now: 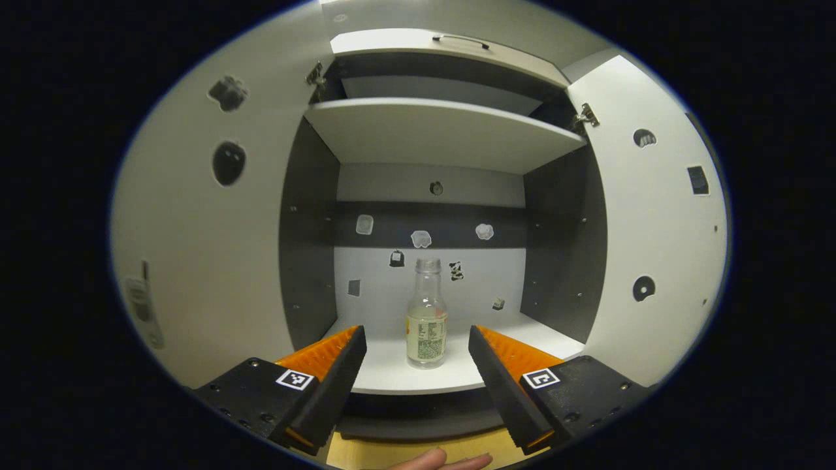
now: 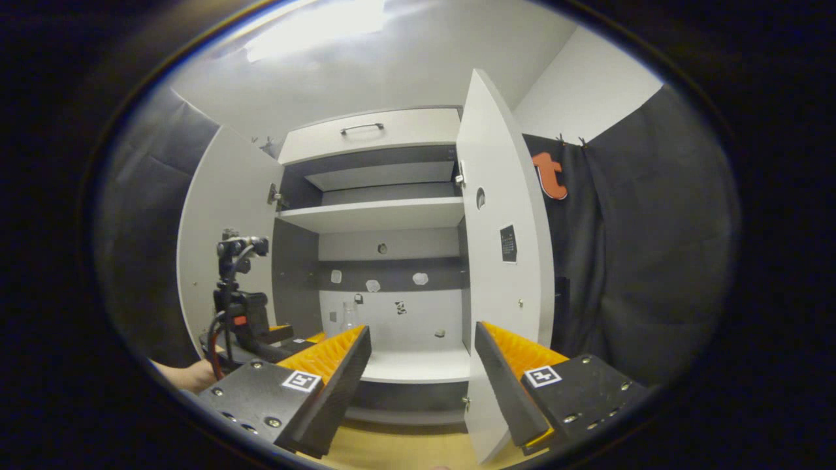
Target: Grasp the bottle in the cabinet with the left hand and place it on the coaster, then close the right door with the right hand and the left door with the left hand.
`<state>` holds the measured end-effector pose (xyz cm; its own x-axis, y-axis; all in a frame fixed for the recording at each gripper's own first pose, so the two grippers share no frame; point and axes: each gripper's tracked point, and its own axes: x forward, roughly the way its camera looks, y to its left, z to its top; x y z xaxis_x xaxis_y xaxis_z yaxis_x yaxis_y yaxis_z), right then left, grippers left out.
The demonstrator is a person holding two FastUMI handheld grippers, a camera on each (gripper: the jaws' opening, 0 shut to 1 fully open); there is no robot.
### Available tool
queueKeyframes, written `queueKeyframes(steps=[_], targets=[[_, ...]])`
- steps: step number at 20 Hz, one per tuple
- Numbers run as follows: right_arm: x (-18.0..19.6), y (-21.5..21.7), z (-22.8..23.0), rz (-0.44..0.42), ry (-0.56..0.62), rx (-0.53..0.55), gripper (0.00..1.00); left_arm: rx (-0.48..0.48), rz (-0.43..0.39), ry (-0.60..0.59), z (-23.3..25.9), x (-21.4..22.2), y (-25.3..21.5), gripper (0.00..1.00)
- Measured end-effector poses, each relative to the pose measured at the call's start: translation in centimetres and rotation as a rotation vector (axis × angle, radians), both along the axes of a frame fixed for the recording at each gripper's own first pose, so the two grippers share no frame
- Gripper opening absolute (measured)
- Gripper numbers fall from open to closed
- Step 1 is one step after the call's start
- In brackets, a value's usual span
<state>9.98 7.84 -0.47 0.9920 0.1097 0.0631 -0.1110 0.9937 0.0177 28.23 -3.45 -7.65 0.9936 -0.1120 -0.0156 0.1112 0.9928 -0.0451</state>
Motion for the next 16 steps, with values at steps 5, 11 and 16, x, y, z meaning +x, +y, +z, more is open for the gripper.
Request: queueKeyframes(steps=[5,11,16], targets=[[1.6,-0.1,0.1,-0.037,0.008,0.043,0.97,0.003,-0.023,0.07,-5.1,6.4,-2.0,1.0],[2.5,-1.4,-0.3,-0.082,0.012,0.018,0.97,-0.004,0.013,0.074,-5.8,13.2,-2.3,1.0],[1.2,-2.7,-1.1,-0.11,0.037,-0.026,0.97,-0.036,0.03,0.139,-4.6,14.8,-1.6,0.79]])
